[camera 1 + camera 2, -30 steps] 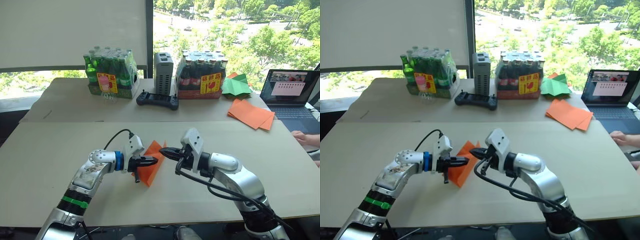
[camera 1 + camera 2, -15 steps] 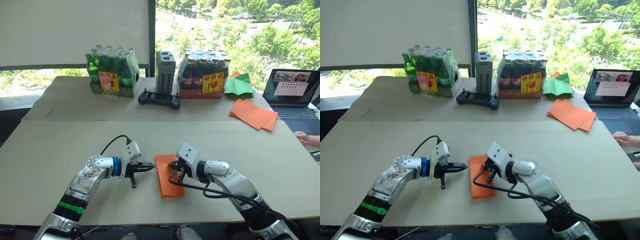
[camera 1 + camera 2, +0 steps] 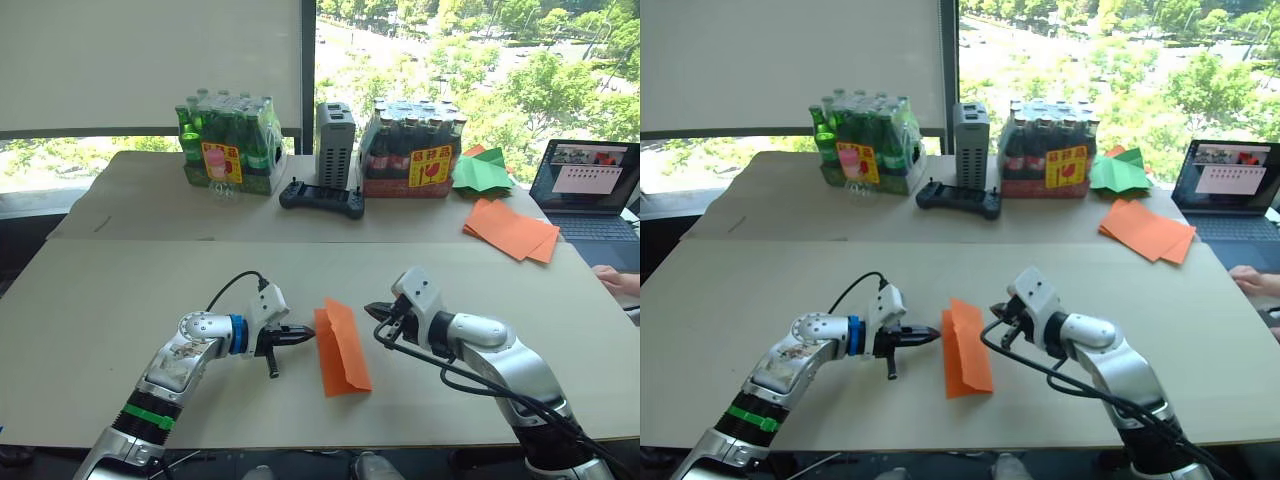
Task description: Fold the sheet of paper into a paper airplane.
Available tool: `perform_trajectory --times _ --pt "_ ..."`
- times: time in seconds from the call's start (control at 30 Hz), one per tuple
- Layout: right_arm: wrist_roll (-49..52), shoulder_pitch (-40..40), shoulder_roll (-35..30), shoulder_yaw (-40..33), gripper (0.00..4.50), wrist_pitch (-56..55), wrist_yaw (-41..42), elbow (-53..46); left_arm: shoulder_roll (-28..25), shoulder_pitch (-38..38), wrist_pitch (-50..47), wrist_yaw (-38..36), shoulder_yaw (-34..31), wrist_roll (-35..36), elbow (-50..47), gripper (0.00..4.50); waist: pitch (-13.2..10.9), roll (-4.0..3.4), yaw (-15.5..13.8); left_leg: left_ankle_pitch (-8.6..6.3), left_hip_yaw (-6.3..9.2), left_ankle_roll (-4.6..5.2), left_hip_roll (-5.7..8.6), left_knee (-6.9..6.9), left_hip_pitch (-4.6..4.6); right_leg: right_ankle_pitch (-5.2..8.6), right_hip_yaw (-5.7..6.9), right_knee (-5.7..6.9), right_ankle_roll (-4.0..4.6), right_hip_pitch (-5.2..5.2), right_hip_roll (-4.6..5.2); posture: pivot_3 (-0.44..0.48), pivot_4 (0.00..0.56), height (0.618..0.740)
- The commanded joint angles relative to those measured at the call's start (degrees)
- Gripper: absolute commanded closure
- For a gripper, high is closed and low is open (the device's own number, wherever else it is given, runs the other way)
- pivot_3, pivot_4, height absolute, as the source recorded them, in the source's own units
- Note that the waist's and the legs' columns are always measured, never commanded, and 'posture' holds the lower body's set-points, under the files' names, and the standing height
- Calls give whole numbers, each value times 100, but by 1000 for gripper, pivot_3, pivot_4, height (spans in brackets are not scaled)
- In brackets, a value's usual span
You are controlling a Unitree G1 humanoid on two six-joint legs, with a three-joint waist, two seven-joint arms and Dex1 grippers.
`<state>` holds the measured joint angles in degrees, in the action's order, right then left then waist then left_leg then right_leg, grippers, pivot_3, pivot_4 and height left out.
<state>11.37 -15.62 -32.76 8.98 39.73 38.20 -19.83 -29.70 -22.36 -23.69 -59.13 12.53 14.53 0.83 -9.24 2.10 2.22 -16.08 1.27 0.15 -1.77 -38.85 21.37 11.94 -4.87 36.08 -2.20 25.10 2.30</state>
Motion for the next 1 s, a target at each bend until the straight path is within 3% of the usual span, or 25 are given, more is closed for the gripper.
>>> perform_trajectory --times 0.03,0.33,0.67,0.8,1.0 --pt "-189 172 -207 246 4431 -57 95 -84 -2 -97 73 -22 -35 28 -196 4500 0 0 20 0 0 0 0 -1 0 0 0 0 0 0 0 0 150 733" --pt "-261 51 426 1009 4431 1 7 -137 -143 -53 -74 -2 -187 115 -441 4500 0 0 70 0 -1 0 -10 0 -17 -1 -5 8 3 -7 -15 0 150 733" --pt "-318 -195 809 1242 4431 19 -14 83 -213 -23 -199 97 -230 188 -624 4500 0 0 33 0 0 0 -8 -3 -13 -2 -4 6 4 -6 -11 0 150 733" --pt "-281 -183 775 1080 4431 51 -27 53 -92 -176 -163 154 -141 146 -535 4500 0 0 27 0 0 0 -8 -3 -13 -2 -3 6 4 -6 -12 0 150 733" --pt "-6 -298 447 150 4431 83 -11 -17 74 -361 -60 66 102 52 -404 4500 0 0 7 0 -1 0 -4 -5 -8 -3 -3 4 4 -7 -7 0 150 733"
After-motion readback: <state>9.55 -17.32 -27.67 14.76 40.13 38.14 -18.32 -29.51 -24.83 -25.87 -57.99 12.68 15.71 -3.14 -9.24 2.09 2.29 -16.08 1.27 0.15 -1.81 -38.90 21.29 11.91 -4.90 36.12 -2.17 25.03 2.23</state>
